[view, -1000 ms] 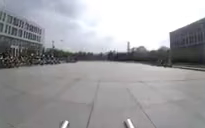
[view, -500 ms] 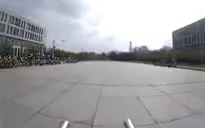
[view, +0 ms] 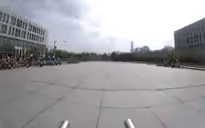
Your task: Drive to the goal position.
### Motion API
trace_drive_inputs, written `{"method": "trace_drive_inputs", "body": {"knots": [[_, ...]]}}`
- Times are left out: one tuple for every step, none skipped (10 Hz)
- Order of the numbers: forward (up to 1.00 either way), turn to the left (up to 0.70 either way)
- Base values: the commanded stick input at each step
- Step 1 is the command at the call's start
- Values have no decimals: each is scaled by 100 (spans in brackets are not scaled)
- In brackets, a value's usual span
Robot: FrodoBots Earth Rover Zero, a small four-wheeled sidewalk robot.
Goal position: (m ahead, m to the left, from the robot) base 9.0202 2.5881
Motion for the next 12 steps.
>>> {"method": "trace_drive_inputs", "body": {"knots": [[70,0],[70,0],[70,0],[70,0],[70,0],[70,0],[70,0],[70,0],[70,0],[70,0],[70,0],[70,0]]}}
